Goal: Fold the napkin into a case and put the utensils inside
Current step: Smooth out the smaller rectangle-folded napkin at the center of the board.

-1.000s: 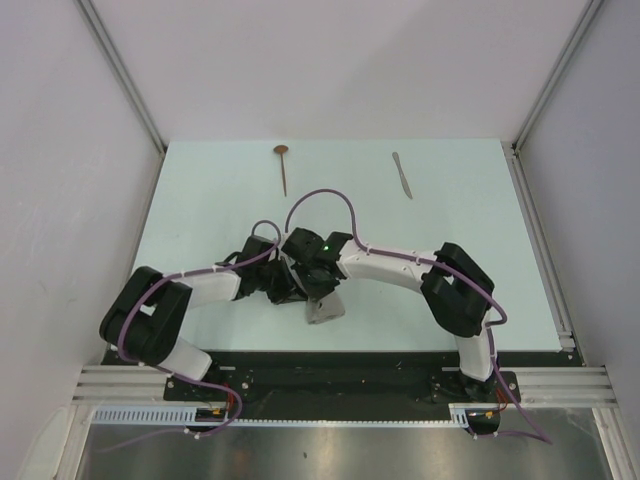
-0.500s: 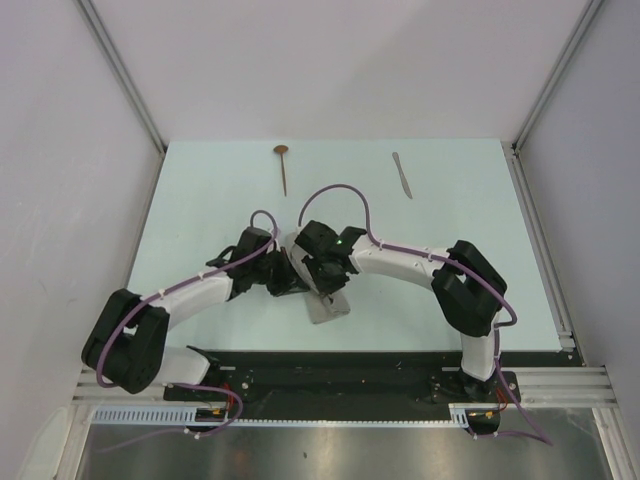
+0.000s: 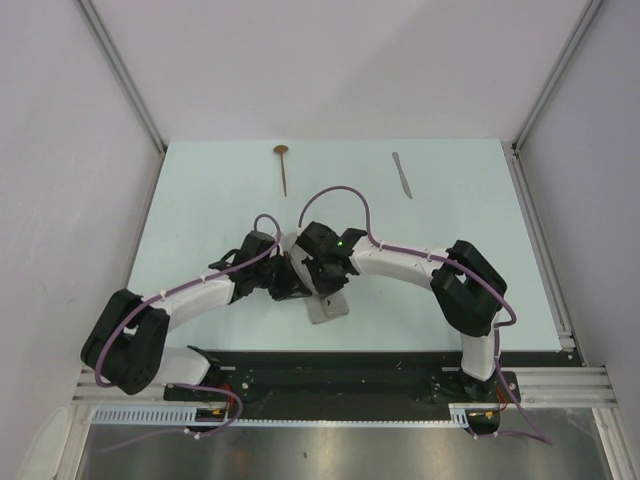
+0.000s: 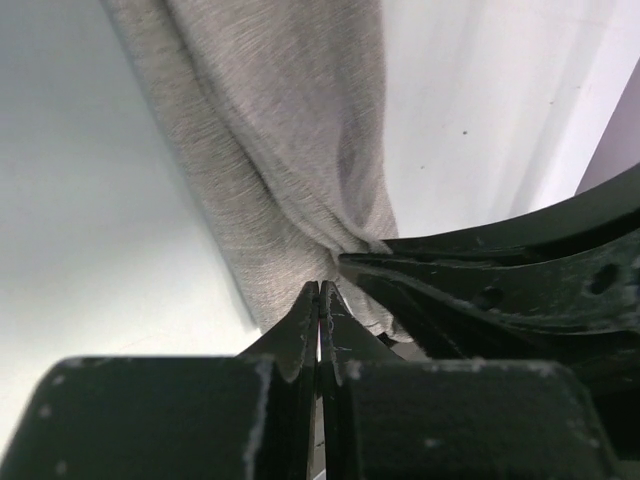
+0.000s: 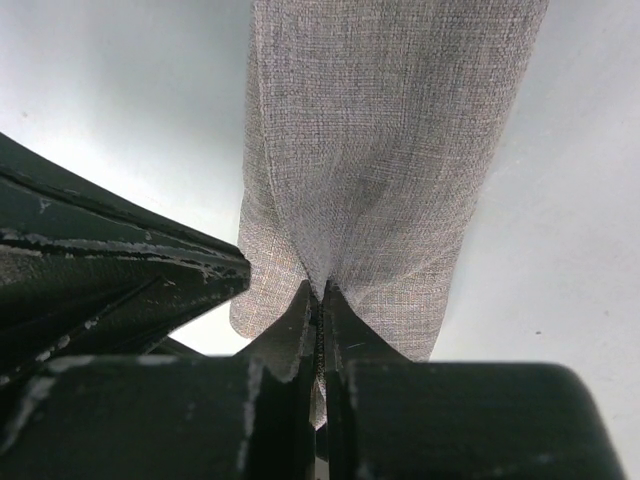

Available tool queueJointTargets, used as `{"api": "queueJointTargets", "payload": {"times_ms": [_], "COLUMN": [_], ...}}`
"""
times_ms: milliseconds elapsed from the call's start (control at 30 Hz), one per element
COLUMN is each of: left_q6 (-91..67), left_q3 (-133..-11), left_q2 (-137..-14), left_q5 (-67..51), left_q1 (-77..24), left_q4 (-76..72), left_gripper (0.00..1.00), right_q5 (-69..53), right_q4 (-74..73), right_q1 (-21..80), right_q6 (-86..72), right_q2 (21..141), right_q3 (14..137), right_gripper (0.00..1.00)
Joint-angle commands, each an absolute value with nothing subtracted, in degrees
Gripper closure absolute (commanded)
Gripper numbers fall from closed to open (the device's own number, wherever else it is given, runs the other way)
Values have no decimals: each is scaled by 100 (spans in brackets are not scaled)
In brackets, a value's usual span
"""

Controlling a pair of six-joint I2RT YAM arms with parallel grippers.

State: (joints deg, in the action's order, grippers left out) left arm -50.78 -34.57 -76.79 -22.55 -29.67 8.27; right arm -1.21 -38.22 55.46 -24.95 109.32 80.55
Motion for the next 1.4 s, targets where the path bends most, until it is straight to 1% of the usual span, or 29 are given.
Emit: {"api": "queueJointTargets", "payload": {"times_ms": [0,267,433,867,1067,1200,1267,1367], "left_q6": [-5159,-5238,-5317,-5317,-5160,-4799,-4598,-4483], "left_q3": [-3243,-3146,-3190,-3094,-3102,-3111,-3129,-3330], "left_q2": [-7471,-8155,-8314,-8104,-7710,-7243,-6972,-6978], "left_q5": [-2118,-2127,-2118,-2074,-1934,-1872,-1959,-2161], "left_q1": [-3032,-3164,-3313,-3322,-3313,-2981,-2569,-2050], "left_q4": [800,308,220,343,781,1272,1353,1406], "left_gripper": [100,100,100,100,100,99,98,97], "right_q5": [-255,-518,-668,-1019,-1195,-1248,-1274,-1283], "right_q4": [-3674,-3481,-3367,-2655,-2347,-2224,-2162,-2110], "right_q1": [5493,5441,5449,5441,5370,5317,5326,5326], "right_q6": [-2592,-2821,-2953,-3366,-3384,-3375,-3375,-3366], "right_q2": [10626,10477,10564,10986,11136,11153,11118,11030], "right_q3": [7998,7919,7945,7647,7454,7313,7242,7155], "right_gripper": [100,100,100,100,100,100,95,90]}}
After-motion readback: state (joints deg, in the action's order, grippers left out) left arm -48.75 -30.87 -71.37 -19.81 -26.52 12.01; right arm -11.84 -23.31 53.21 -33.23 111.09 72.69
